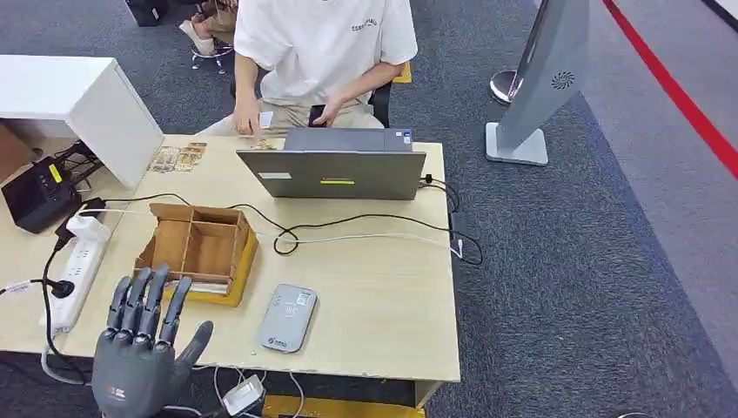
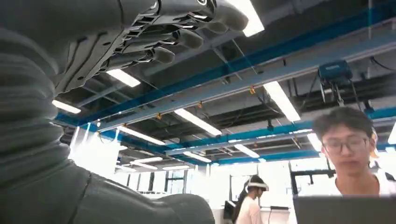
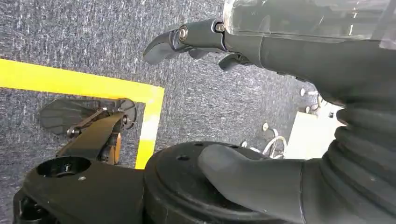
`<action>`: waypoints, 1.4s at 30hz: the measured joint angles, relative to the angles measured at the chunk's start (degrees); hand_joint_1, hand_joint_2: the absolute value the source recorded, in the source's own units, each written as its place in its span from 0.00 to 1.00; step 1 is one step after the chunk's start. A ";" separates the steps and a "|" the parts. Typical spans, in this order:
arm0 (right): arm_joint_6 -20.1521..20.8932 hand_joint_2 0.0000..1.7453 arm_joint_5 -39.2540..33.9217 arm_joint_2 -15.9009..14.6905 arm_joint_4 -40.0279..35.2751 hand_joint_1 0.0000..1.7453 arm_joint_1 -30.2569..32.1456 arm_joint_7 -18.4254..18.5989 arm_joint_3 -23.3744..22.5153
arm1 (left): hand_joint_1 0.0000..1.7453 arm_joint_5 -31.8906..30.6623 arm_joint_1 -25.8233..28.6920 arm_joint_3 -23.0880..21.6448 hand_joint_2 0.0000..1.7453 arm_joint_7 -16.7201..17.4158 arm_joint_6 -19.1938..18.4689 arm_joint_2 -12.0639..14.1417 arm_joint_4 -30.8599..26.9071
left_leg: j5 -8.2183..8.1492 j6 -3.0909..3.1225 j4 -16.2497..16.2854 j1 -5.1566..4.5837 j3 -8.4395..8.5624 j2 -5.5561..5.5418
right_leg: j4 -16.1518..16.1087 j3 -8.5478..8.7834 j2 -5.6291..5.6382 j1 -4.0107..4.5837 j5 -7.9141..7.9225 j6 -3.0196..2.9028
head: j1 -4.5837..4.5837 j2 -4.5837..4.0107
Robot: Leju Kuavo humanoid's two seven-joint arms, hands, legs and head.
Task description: Pass the card to the sensor for recognition and then transmit it.
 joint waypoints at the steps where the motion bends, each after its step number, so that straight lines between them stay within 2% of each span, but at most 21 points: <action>1: 0.00 1.00 0.00 -0.04 0.00 0.00 0.01 0.00 0.00 | 0.00 0.00 0.49 0.00 1.00 -0.07 0.07 0.41 -0.02 | 0.00 0.00 0.00 0.00 0.00 -0.03 | 0.00 0.02 -0.04 0.00 0.00 0.00 | 0.00 0.00; 7: 0.00 1.00 0.15 -0.11 0.00 0.00 0.00 0.00 -0.02 | 0.00 0.00 1.57 0.04 1.00 -0.70 0.09 1.81 -0.02 | 0.00 0.00 0.00 0.00 0.01 -0.08 | 0.00 0.07 -0.06 0.00 0.02 0.02 | 0.02 0.00; 9: 0.00 1.00 1.01 -0.17 0.00 0.00 -0.01 0.00 0.00 | 0.00 0.00 2.22 0.98 1.00 -2.44 0.11 2.44 0.00 | 0.00 0.00 0.00 0.00 0.02 -0.07 | 0.01 0.09 -0.06 0.00 0.02 0.01 | 0.02 0.00; 14: 0.00 1.00 3.41 -0.70 0.00 0.00 0.02 0.00 0.00 | 0.00 0.02 5.42 9.17 1.00 -6.66 0.13 4.85 0.61 | 0.00 0.00 0.00 0.03 0.05 -0.07 | 0.03 0.07 -0.05 0.03 -0.02 -0.05 | 0.02 0.00; 19: 0.00 1.00 4.02 -1.05 0.00 0.00 0.00 0.00 0.09 | 0.00 0.02 7.30 15.83 1.00 -8.07 0.13 5.90 1.44 | 0.00 0.00 -0.01 0.04 0.03 -0.09 | 0.03 0.08 -0.08 0.03 -0.03 -0.05 | 0.02 0.00; 25: 0.00 1.00 4.09 -1.11 0.00 0.00 0.00 -0.13 0.09 | 0.00 0.02 7.35 21.23 1.00 -8.09 0.13 5.59 5.45 | 0.00 0.00 -0.01 0.03 0.03 -0.10 | 0.03 0.10 -0.10 0.03 -0.03 -0.04 | 0.00 0.00; 34: 0.00 1.00 4.96 -1.18 0.00 0.00 0.00 0.40 0.09 | 0.00 0.04 5.52 30.70 1.00 -9.66 0.13 4.63 18.05 | 0.01 -0.01 -0.01 0.06 0.04 -0.10 | 0.06 0.08 -0.09 0.04 -0.03 -0.05 | 0.00 0.00; 39: 0.00 1.00 5.33 -1.20 0.00 0.00 -0.06 0.39 0.11 | 0.00 0.04 4.65 34.14 1.00 -11.82 0.13 3.34 21.66 | 0.00 -0.01 -0.01 0.05 0.02 -0.12 | 0.05 0.08 -0.11 0.04 -0.03 -0.05 | 0.02 0.00; 42: 0.00 1.00 5.33 -1.20 0.00 0.00 -0.06 0.39 0.11 | 0.00 0.04 4.65 34.14 1.00 -11.82 0.13 3.34 21.66 | 0.00 -0.01 -0.01 0.05 0.02 -0.12 | 0.05 0.08 -0.11 0.04 -0.03 -0.05 | 0.02 0.00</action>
